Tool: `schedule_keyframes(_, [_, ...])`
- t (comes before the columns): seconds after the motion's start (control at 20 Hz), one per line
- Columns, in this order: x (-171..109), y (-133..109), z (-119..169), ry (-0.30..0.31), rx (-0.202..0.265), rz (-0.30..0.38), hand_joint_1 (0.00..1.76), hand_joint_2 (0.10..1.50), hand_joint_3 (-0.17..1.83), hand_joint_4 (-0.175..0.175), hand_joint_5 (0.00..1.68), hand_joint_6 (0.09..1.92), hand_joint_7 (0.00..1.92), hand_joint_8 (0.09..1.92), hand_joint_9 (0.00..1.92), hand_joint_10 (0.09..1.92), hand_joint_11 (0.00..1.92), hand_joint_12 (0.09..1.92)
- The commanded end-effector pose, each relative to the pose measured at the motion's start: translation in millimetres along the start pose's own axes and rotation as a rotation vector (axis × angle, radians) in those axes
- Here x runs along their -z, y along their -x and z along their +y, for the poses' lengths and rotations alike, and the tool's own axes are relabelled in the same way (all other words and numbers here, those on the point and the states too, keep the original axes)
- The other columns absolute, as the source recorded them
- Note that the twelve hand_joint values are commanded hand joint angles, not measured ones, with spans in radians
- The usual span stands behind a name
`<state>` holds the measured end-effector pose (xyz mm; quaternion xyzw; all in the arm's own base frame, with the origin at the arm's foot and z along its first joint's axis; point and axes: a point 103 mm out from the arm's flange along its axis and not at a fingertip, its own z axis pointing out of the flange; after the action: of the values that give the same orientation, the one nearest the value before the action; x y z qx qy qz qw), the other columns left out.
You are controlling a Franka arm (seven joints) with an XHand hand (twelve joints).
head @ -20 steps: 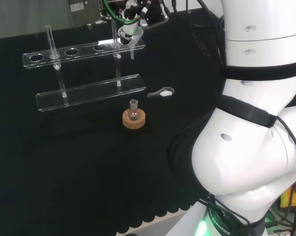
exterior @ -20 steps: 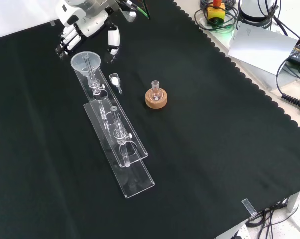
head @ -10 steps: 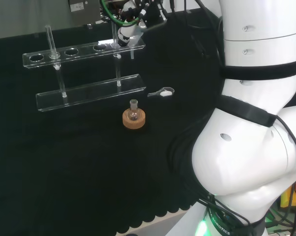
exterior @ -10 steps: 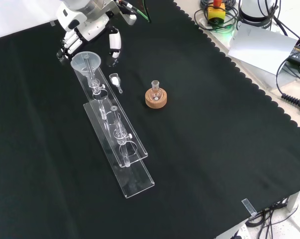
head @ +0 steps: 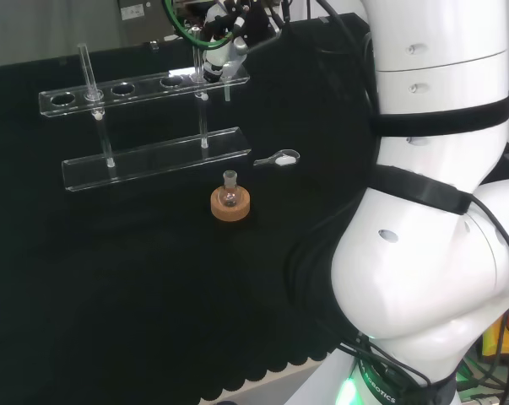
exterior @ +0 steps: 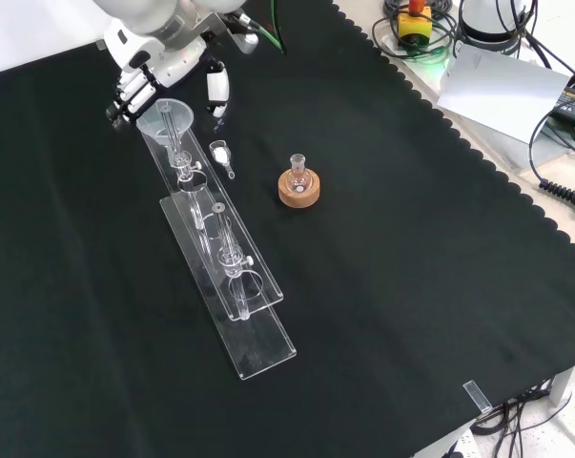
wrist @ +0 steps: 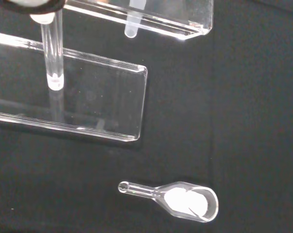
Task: Pick up the funnel from the transparent funnel stand.
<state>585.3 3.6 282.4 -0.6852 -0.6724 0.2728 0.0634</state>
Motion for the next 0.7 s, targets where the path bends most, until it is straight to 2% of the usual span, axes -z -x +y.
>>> schedule_keyframes(0.05, [-0.5, 6.0, 2.4, -0.01, -0.016, -0.034, 0.69, 0.65, 0.49, 0.05, 0.04, 0.09, 0.0, 0.22, 0.12, 0.89, 0.39, 1.46])
schedule_keyframes(0.55, [-2.1, 8.1, 4.5, 0.004, -0.013, -0.02, 0.79, 0.62, 0.67, 0.05, 0.16, 0.09, 0.0, 0.51, 0.24, 0.83, 0.4, 1.45])
schedule_keyframes(0.7, [-2.7, 8.0, 5.5, 0.006, -0.009, -0.022, 0.79, 0.62, 0.69, 0.048, 0.17, 0.09, 0.0, 0.54, 0.25, 0.82, 0.4, 1.45])
